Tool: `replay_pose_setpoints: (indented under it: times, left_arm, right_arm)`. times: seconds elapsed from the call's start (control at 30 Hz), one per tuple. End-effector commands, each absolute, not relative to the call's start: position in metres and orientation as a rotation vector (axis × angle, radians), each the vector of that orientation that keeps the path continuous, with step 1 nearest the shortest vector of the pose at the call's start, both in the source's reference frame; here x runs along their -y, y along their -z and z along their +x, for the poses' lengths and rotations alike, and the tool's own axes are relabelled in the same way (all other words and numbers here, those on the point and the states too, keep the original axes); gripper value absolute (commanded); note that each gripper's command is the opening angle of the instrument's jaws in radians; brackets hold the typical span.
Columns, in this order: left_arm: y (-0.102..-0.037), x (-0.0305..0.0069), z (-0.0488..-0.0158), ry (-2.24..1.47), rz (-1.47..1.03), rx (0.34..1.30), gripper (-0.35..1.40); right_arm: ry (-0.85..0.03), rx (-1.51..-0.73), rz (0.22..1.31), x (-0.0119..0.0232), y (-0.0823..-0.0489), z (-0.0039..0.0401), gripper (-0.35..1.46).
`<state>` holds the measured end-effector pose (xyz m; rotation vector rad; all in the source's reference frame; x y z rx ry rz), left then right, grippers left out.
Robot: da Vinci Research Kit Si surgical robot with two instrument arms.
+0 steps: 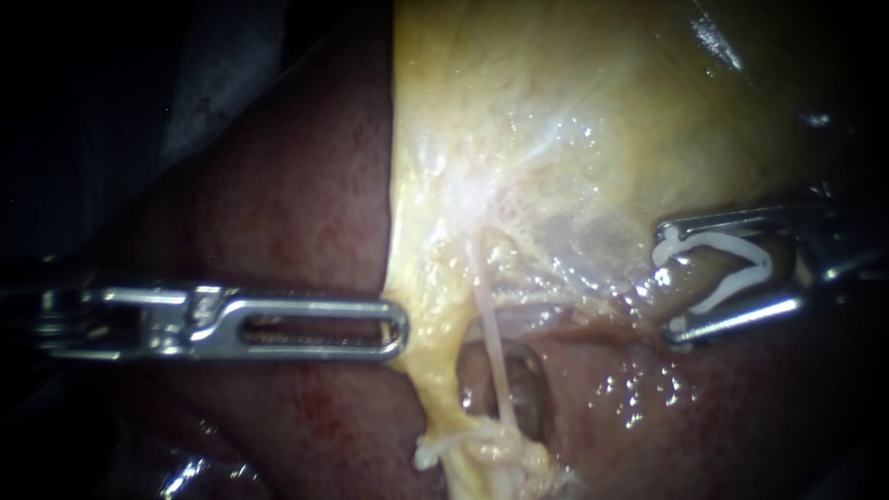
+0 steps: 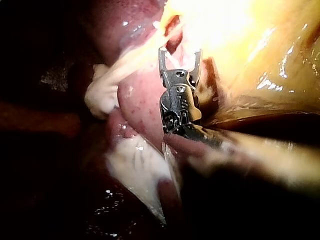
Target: Clipping second clip left tube
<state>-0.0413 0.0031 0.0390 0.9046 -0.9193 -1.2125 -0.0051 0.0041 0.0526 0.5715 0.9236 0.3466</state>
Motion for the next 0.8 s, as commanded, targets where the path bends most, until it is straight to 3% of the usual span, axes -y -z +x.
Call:
replay_pose_setpoints:
  times: [0.03,0.37,0.8]
  left_arm:
    - [-0.0389,-0.0031,-0.0412,1.212,0.905,0.92,-0.33]
    - [-0.0386,-0.003,-0.0412,1.215,0.903,0.921,-0.33]
    - [-0.0387,-0.0031,-0.0413,1.215,0.902,0.921,-0.33]
  right_arm:
    - [-0.346,-0.923,0.573,-0.0041,-0.0526,-0.0051,0.58]
    - [-0.324,-0.93,0.606,-0.0023,-0.0529,-0.0033,0.57]
    - [-0.3,-0.932,0.692,0.0028,-0.0565,0.0031,0.57]
